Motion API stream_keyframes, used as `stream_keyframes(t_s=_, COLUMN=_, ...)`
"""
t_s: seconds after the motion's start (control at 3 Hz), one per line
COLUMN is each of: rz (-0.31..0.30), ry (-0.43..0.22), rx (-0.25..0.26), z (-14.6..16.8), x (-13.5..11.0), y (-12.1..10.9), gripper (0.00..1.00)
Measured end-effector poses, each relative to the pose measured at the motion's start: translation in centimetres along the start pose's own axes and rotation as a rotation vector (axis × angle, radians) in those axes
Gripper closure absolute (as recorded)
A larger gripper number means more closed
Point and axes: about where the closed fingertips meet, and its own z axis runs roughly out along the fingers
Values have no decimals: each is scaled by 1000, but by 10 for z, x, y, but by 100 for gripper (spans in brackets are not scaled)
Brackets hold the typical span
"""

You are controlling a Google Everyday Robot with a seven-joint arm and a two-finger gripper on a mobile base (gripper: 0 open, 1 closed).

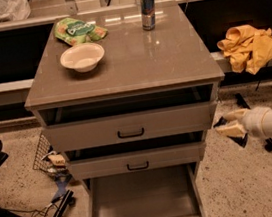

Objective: Pick rxbar blueberry from bottom drawer and place on counter

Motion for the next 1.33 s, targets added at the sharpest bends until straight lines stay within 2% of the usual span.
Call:
stream_keyframes(t_s=0.33, rz=-18, ry=40, rx=90, z=-39, x=-46, y=-35, gripper=100)
stream_keyframes(t_s=0.67, rz=-31, ry=98, rx=203, z=-78, x=-80, y=-64, gripper=100)
stream_keyframes(t_s=1.0, rz=-46, ry=137, rx=325, z=-121, x=-111, y=-85, gripper=100)
stream_keyframes(t_s=1.33, rz=-82, ry=146, rx=419, z=-152, x=-142, y=-97, gripper=100)
